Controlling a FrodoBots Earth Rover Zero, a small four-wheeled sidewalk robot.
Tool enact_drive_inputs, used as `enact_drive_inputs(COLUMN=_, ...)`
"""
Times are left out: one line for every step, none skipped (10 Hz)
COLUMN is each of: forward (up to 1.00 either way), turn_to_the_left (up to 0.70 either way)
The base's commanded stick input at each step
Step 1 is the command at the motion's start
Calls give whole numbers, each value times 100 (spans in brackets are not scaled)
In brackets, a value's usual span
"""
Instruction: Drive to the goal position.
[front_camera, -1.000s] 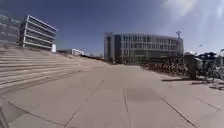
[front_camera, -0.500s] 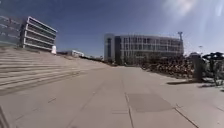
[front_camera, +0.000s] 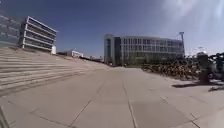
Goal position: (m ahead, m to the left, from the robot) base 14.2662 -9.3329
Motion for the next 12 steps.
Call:
enact_drive_inputs(forward=70, turn_to_the_left=0)
enact_drive_inputs(forward=70, turn_to_the_left=0)
enact_drive_inputs(forward=70, turn_to_the_left=0)
enact_drive_inputs(forward=70, turn_to_the_left=0)
enact_drive_inputs(forward=70, turn_to_the_left=0)
enact_drive_inputs(forward=70, turn_to_the_left=0)
enact_drive_inputs(forward=70, turn_to_the_left=0)
enact_drive_inputs(forward=70, turn_to_the_left=0)
enact_drive_inputs(forward=70, turn_to_the_left=0)
enact_drive_inputs(forward=70, turn_to_the_left=0)
enact_drive_inputs(forward=70, turn_to_the_left=0)
enact_drive_inputs(forward=70, turn_to_the_left=0)
